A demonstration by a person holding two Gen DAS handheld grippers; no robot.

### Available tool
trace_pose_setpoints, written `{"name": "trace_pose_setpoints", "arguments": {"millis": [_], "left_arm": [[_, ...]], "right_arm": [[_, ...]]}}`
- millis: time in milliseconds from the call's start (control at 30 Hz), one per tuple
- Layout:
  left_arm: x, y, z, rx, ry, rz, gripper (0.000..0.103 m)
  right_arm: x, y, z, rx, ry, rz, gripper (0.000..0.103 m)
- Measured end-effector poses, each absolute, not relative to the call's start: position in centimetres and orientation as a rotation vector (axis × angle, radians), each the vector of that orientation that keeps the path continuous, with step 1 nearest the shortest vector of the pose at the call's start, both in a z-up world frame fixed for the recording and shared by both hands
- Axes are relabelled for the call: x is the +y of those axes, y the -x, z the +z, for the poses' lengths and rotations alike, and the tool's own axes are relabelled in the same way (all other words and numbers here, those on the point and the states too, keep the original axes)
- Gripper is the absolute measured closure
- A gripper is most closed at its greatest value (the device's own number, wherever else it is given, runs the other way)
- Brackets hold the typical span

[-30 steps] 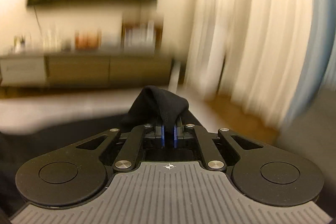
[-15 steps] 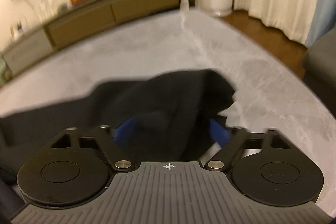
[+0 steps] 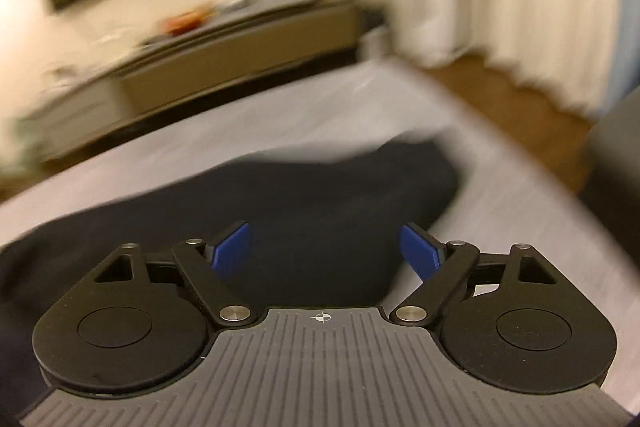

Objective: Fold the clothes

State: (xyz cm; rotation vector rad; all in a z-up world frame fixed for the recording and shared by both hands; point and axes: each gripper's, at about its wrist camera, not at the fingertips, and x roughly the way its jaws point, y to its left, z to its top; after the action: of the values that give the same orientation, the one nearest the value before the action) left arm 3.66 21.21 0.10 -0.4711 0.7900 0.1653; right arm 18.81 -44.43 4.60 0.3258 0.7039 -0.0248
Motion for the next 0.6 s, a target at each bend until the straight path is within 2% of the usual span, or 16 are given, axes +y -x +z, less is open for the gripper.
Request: {"name": "trace_pose_setpoints", "arguments": {"millis": [100, 133, 167, 200, 267, 333, 367, 400, 433, 467, 533, 600], "left_arm": [[18.6, 0.2, -0.5, 0.799, 0.420, 0.116, 0.031], [17.8, 1.3, -0.7, 0.781, 0.400, 0.118, 0.027], [17.1, 2.2, -0.9, 0.771, 0.381, 0.112, 0.016], [16.2, 2.8, -1.2, 0.770, 0.358, 0.104, 0.011], [14.8, 3.3, -1.9, 0.770, 0.304, 0.081, 0.006], [13.6, 3.3, -2.5, 0.774, 0.239, 0.057, 0.007], [13.0, 2.9, -2.9, 0.774, 0.201, 0.063, 0.028], [12.5, 2.3, -3.1, 0.776, 0.161, 0.058, 0.066], [12.3, 1.6, -3.2, 0.788, 0.136, 0.047, 0.085], [12.5, 0.9, -3.0, 0.793, 0.138, 0.042, 0.097], [14.1, 0.3, -0.4, 0.700, 0.176, 0.072, 0.098], [16.8, 0.2, 4.6, 0.539, 0.251, 0.097, 0.098]], "right_arm": [[-43.0, -13.2, 4.2, 0.748, -0.458, 0.079, 0.006], [-42.8, -11.7, 3.9, 0.765, -0.484, 0.073, 0.006], [-42.7, -10.8, 3.7, 0.780, -0.496, 0.053, 0.006], [-42.6, -10.2, 3.5, 0.794, -0.504, 0.031, 0.006], [-42.4, -9.9, 3.4, 0.792, -0.492, 0.005, 0.006], [-41.3, -10.4, 2.8, 0.850, -0.471, 0.001, 0.009], [-40.7, -10.7, 3.0, 0.855, -0.437, 0.012, 0.020], [-40.0, -11.1, 3.3, 0.852, -0.396, 0.023, 0.052], [-39.4, -11.4, 3.6, 0.849, -0.355, 0.034, 0.072], [-38.7, -11.8, 3.9, 0.845, -0.314, 0.044, 0.096], [-37.4, -12.5, 4.5, 0.838, -0.233, 0.066, 0.099], [-36.0, -11.5, 9.1, 0.619, -0.061, 0.026, 0.101]]}}
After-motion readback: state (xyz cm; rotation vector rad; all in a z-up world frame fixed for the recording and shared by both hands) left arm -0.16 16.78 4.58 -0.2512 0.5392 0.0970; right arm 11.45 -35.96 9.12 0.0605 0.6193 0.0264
